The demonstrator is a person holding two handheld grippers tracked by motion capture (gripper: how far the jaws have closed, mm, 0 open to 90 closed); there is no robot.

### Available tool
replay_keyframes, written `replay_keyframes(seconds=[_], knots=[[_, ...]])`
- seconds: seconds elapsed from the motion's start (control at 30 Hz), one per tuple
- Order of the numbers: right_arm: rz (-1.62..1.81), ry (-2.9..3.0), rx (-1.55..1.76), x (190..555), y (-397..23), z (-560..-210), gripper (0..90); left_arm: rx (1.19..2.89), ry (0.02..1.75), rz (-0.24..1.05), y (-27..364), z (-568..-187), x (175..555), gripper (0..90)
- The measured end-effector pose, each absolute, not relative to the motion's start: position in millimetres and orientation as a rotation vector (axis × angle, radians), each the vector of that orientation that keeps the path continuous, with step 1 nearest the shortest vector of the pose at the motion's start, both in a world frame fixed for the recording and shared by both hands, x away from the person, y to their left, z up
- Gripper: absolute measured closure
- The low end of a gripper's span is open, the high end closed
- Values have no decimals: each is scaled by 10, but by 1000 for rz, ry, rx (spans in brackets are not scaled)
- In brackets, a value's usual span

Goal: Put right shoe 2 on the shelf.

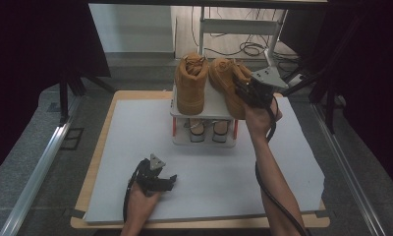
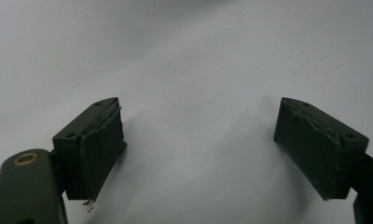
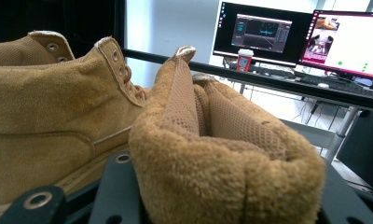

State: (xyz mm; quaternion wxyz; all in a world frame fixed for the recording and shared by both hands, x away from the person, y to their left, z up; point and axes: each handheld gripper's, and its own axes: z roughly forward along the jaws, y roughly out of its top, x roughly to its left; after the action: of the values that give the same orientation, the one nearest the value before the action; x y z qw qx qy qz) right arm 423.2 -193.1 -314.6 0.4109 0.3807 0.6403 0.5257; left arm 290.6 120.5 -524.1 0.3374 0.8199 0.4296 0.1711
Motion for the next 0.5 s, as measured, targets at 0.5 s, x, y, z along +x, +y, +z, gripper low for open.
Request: replay_keyframes(seconds=[0.5], knots=[[1289,1614,926,4279,-1810,-3212,278,2133,1119,452,1200,-5243,2902,157]])
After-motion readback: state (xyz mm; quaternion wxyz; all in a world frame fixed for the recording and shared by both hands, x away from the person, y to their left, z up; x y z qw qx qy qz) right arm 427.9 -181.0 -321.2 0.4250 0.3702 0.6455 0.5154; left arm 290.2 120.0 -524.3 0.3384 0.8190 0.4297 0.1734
